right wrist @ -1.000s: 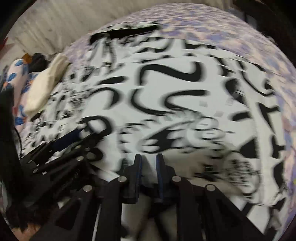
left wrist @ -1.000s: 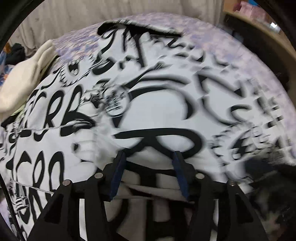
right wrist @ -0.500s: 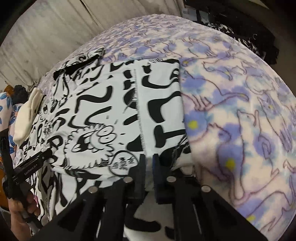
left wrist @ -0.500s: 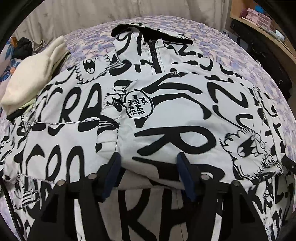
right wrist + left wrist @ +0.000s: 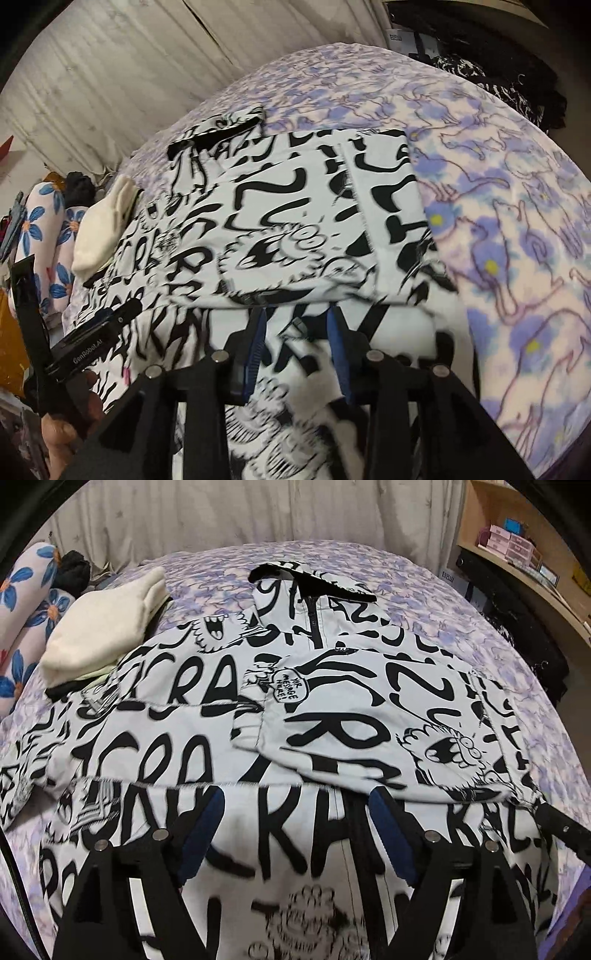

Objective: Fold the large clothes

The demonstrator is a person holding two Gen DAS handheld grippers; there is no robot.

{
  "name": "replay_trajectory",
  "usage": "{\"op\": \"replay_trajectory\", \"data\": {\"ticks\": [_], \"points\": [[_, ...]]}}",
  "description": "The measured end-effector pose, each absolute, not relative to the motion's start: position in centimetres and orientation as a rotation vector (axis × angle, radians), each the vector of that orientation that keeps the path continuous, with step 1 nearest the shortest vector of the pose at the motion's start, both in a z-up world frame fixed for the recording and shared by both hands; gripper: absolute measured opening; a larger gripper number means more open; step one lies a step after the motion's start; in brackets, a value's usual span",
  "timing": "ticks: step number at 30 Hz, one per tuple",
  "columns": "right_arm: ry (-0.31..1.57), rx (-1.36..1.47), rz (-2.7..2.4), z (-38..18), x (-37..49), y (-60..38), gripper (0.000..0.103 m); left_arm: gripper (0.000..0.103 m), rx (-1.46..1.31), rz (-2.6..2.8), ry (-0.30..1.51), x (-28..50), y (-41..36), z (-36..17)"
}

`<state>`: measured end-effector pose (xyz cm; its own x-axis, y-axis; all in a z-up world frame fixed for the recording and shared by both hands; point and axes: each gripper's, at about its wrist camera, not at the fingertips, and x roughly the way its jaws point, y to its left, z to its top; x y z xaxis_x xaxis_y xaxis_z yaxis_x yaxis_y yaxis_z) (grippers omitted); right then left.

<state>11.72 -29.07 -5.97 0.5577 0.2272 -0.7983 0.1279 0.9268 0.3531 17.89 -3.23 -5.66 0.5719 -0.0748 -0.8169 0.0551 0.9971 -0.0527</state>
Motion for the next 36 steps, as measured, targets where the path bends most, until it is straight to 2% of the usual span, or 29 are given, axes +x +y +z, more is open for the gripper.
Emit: {"op": "replay_trajectory", "data": {"ticks": [8, 21, 36], "points": [[0.97, 0.394, 0.11, -4.2, 8.8, -25.4, 0.034, 0.093, -0.097, -0.072, 0.956, 13.9, 0.2, -3.8], [1.008, 0.268, 0.145, -3.5, 6.3, -19.7, 0.034, 0.093, -0.071, 0.032, 0.923, 7.9, 5.5, -1.5], [0.976, 0.111, 0.225, -2.1, 6.5, -11.1, 0.034, 0.093, -0.168, 0.126, 0.913, 4.7, 15.1, -1.5]]}}
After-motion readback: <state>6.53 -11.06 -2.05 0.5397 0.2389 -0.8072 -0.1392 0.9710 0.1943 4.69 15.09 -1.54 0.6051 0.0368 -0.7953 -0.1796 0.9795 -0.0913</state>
